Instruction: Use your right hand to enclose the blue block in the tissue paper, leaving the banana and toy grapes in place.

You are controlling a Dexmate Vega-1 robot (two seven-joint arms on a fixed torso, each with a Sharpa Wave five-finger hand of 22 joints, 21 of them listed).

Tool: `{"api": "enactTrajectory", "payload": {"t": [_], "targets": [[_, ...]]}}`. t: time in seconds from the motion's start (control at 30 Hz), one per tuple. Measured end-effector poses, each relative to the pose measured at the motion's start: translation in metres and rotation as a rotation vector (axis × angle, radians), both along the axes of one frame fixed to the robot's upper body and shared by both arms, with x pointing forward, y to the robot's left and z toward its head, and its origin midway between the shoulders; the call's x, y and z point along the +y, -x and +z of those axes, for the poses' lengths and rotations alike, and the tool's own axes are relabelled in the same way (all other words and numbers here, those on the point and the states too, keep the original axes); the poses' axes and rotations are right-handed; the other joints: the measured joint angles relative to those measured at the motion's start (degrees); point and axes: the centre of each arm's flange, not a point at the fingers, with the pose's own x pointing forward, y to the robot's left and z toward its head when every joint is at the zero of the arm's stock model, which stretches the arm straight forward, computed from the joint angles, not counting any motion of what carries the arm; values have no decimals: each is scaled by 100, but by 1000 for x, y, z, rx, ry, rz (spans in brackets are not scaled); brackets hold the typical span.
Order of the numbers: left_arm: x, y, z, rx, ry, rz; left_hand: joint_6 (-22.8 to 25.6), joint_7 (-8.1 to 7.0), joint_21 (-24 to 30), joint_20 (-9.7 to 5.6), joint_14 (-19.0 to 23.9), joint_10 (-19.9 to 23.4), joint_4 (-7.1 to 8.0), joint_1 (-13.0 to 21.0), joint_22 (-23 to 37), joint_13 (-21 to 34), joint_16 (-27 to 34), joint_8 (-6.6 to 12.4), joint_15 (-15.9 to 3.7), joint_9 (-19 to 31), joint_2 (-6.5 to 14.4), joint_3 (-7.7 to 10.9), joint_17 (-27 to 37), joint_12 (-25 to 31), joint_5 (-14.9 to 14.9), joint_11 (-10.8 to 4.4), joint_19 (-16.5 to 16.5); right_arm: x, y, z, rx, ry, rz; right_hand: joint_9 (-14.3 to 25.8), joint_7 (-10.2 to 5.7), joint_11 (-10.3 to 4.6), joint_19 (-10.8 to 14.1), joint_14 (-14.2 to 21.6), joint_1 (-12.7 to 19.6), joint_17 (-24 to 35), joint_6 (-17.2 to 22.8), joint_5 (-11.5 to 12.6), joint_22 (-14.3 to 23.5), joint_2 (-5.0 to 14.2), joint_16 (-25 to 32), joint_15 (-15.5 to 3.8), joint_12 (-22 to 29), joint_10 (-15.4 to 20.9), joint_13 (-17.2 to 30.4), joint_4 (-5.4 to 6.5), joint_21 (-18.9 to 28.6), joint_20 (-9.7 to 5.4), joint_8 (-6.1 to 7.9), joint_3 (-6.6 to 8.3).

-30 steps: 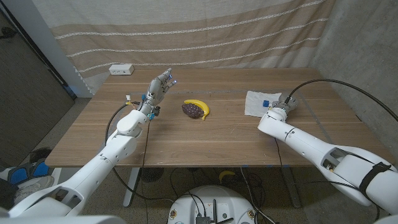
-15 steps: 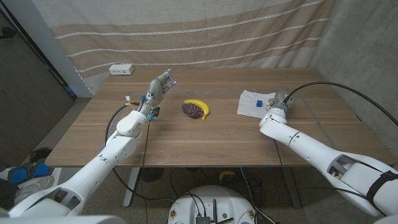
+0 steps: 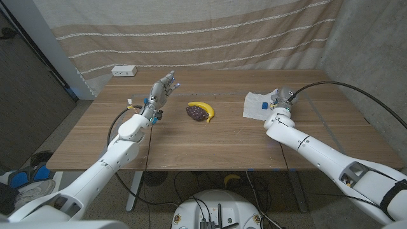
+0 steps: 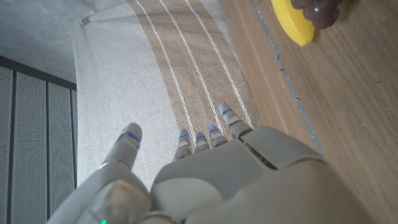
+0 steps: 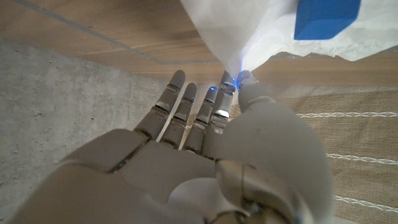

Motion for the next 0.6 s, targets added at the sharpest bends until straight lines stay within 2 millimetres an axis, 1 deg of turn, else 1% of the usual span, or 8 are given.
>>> {"api": "enactTrajectory", "payload": {"t": [0.03, 0.1, 0.17, 0.27, 0.37, 0.47, 0.5, 0.6], "targets": [[0, 1, 0, -1, 1, 1, 0, 0, 0, 0, 0, 0, 0, 0, 0, 0, 0, 0, 0, 0, 0, 0, 0, 0, 0, 0, 0, 1, 0, 1, -3, 1, 6, 14, 43, 19, 0, 9, 0, -6, 1, 3, 0, -1, 0, 9, 0, 19, 0, -1, 0, 0, 24, 31], [1, 2, 0, -3, 1, 1, 0, 0, 0, 0, 0, 0, 0, 16, 0, 0, 0, 0, 0, 0, 16, 0, 0, 0, 0, 0, 0, 4, 1, 2, -7, 4, 19, 29, 72, -1, 1, 31, 87, -5, 11, 45, 0, -88, 0, -13, 0, 41, 0, -8, 0, 1, 55, 37], [1, 2, 0, -4, 3, 2, 0, 0, 0, 0, 0, 0, 0, 25, 0, 0, 0, 0, 0, 0, 25, 0, 0, 0, 0, 0, 0, 6, 2, 4, -10, 4, 27, 55, 72, 21, 42, 62, 89, -28, 11, 45, 0, -89, 0, 0, 22, 82, 0, 9, 0, 42, 56, 54], [2, 2, 0, -6, 6, 4, 0, 0, 0, 0, 0, 0, -47, 26, 0, 0, 0, 0, 0, 0, 26, 0, 0, 0, 0, 0, 0, 9, 4, 6, -16, 4, 36, 75, 92, -1, 41, 71, 88, -33, 31, 45, 0, -89, 0, 9, 22, 102, 0, 6, 43, 41, 78, 71], [2, 2, 0, -7, 8, 4, 0, 0, 0, 0, 0, 0, -47, 32, 0, 0, 0, 0, 0, 0, 32, 0, 0, 0, 0, 0, 0, 12, 5, 7, -21, 4, 44, 99, 114, 13, 41, 122, 88, -32, 9, 79, 0, -89, 0, -1, 22, 136, 0, 0, 44, 41, 78, 77], [3, 6, -2, -9, 7, 3, 0, 0, 0, 0, 0, 0, -47, 32, 0, 0, 0, 0, 0, 0, 32, 0, 0, 0, 0, 0, 0, 18, 6, 9, -22, 12, 71, 114, 123, 20, 41, 131, 88, -45, 0, 80, 0, -89, 0, 8, 22, 142, 26, -2, 44, 41, 119, 78], [3, 7, -3, -9, 8, 3, 0, 0, 0, 0, 0, 0, -47, 32, 0, 0, 0, 0, 0, 0, 32, 0, 0, 0, 0, 0, 0, 19, 6, 10, -22, 16, 76, 135, 123, 20, 41, 131, 88, -55, 0, 100, 0, -89, 0, 8, 22, 142, 26, -17, 44, 41, 119, 94], [3, 7, -3, -10, 9, 3, 0, 0, -18, 0, 0, 0, -47, 32, 0, 0, 0, 0, 0, 0, 32, 0, 0, 0, 0, 0, 0, 22, 7, 11, -26, 17, 85, 140, 145, 20, 38, 131, 88, -59, 21, 101, 0, -89, -40, 8, 21, 142, 26, -1, 44, 43, 143, 126]]}}
